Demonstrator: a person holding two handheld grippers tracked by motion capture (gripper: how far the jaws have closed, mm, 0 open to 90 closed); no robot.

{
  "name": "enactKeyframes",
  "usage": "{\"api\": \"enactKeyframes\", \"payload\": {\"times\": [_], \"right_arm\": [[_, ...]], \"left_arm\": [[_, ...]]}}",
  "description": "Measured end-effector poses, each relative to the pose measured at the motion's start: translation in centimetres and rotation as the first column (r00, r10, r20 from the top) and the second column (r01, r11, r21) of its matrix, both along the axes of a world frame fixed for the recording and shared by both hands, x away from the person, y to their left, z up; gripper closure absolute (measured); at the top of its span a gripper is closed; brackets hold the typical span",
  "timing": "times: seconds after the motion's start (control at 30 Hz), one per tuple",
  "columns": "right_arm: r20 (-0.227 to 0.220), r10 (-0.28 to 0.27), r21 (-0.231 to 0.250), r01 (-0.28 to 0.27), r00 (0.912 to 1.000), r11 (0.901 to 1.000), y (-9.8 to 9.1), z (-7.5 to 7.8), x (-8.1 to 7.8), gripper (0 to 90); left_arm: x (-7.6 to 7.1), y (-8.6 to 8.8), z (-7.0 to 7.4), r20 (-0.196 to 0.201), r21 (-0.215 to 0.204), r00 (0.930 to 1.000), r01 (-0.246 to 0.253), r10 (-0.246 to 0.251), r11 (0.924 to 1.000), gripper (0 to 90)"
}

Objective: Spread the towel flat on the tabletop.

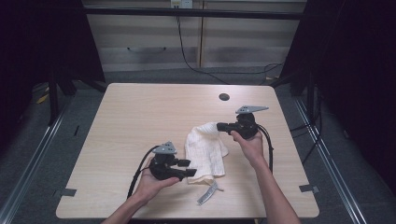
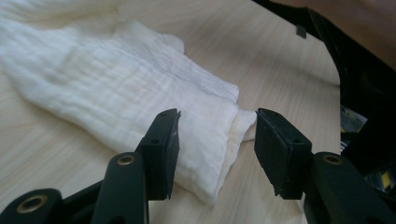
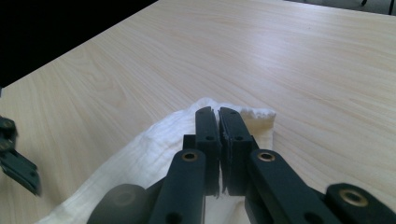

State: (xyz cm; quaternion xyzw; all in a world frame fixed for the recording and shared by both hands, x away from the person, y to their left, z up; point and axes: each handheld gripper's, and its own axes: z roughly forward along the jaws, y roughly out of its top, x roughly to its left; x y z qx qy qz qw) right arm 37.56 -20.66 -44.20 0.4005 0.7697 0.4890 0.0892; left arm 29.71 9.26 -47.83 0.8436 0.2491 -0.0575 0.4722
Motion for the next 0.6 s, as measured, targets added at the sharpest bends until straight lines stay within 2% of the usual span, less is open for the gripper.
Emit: {"api": "enactKeyframes", "payload": {"times": [0.03, 0.07, 0.17, 0.23, 0.33, 0.4, 0.43, 0.47, 0.5, 0.6], "right_arm": [[0.003, 0.002, 0.001, -0.002, 1.0, 1.0, 0.0, 0.0, 0.0, 87.3], [0.004, 0.003, 0.001, -0.003, 1.0, 1.0, 0.1, 0.0, 0.0, 87.3], [-0.002, 0.007, 0.003, -0.007, 1.0, 1.0, 0.0, 0.1, -0.1, 87.3], [0.003, 0.005, 0.002, -0.005, 1.0, 1.0, -0.1, 0.0, -0.1, 87.3], [0.002, 0.001, 0.007, -0.001, 1.0, 1.0, -0.2, 0.1, 0.0, 87.3], [-0.005, -0.001, 0.007, 0.001, 1.0, 1.0, -0.2, 0.0, 0.0, 87.3], [-0.006, -0.003, 0.007, 0.003, 1.0, 1.0, -0.2, 0.0, 0.0, 87.3], [-0.007, -0.001, 0.005, 0.001, 1.0, 1.0, -0.2, -0.1, 0.0, 87.3], [-0.008, -0.001, 0.002, 0.001, 1.0, 1.0, -0.1, -0.1, 0.0, 87.3], [-0.005, 0.002, 0.002, -0.002, 1.0, 1.0, 0.0, -0.2, 0.0, 87.3]], "left_arm": [[0.1, -0.1, -0.4, -0.008, -0.029, 0.9996, 0.026, -0.026, 0.9992, 44.3], [0.1, -0.1, -0.7, 0.003, -0.023, 0.9999, 0.017, -0.017, 0.9996, 42.7], [0.2, 0.0, -1.3, 0.007, 0.017, 0.9999, -0.013, 0.013, 0.9998, 40.4], [0.1, 0.0, -1.7, 0.006, 0.038, 0.9999, -0.009, 0.008, 0.9992, 40.1], [-0.3, -0.3, -2.2, 0.028, 0.084, 0.9995, 0.011, -0.014, 0.9964, 41.2], [-0.5, -0.5, -2.5, 0.059, 0.097, 0.9982, 0.003, -0.008, 0.9953, 48.4], [-0.7, -0.5, -2.6, 0.075, 0.099, 0.9971, -0.012, 0.005, 0.995, 55.0], [-0.9, -0.6, -2.8, 0.08, 0.1, 0.9968, -0.005, -0.003, 0.995, 64.0], [-1.1, -0.6, -2.9, 0.093, 0.109, 0.9956, 0.002, -0.012, 0.9941, 67.3], [-1.1, -0.6, -2.8, 0.094, 0.105, 0.9954, 0.008, -0.018, 0.9944, 83.1]]}}
